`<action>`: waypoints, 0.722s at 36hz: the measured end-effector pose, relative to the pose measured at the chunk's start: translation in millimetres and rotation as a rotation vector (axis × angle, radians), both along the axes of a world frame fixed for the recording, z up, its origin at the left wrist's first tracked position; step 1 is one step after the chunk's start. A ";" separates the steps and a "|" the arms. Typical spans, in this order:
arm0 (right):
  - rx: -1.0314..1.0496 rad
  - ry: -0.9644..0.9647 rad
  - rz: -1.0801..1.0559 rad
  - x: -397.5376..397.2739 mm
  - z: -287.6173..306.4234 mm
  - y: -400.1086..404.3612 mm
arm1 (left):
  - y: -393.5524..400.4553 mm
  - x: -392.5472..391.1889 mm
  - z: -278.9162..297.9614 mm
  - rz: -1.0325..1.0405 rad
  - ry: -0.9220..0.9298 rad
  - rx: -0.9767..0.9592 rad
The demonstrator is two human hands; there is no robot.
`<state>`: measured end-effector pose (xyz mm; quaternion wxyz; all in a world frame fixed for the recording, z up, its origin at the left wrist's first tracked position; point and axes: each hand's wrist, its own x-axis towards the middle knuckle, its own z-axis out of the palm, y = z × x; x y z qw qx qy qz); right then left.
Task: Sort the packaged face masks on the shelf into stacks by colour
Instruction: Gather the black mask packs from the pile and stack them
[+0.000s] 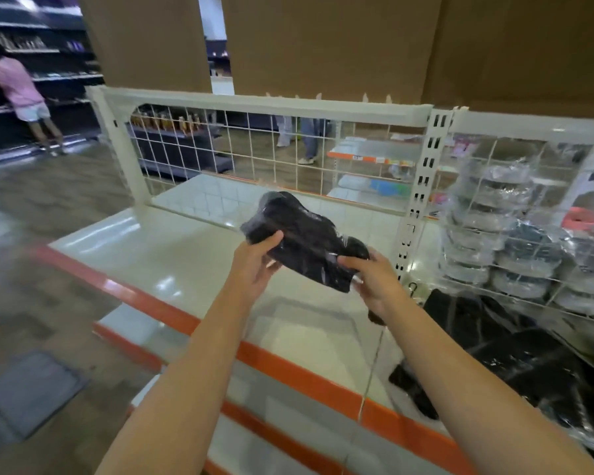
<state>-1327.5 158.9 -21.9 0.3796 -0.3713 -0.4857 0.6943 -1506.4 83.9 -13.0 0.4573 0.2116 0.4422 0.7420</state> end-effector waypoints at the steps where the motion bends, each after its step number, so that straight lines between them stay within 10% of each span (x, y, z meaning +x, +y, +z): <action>1: 0.063 -0.023 -0.034 -6.4 5.0 2.0 | -2.6 -14.7 0.4 0.050 0.083 -0.012; 9: 0.154 -0.230 -0.116 -42.8 -13.9 10.4 | -3.5 -95.6 -30.0 -0.013 0.740 -0.143; 18: -0.197 -0.374 -0.422 -82.5 -78.7 -9.1 | 15.9 -116.8 -124.2 -0.250 0.745 -0.347; 26: 0.088 -0.266 -0.533 -107.5 -48.3 1.5 | 42.3 -148.9 -85.6 -0.141 0.867 -0.101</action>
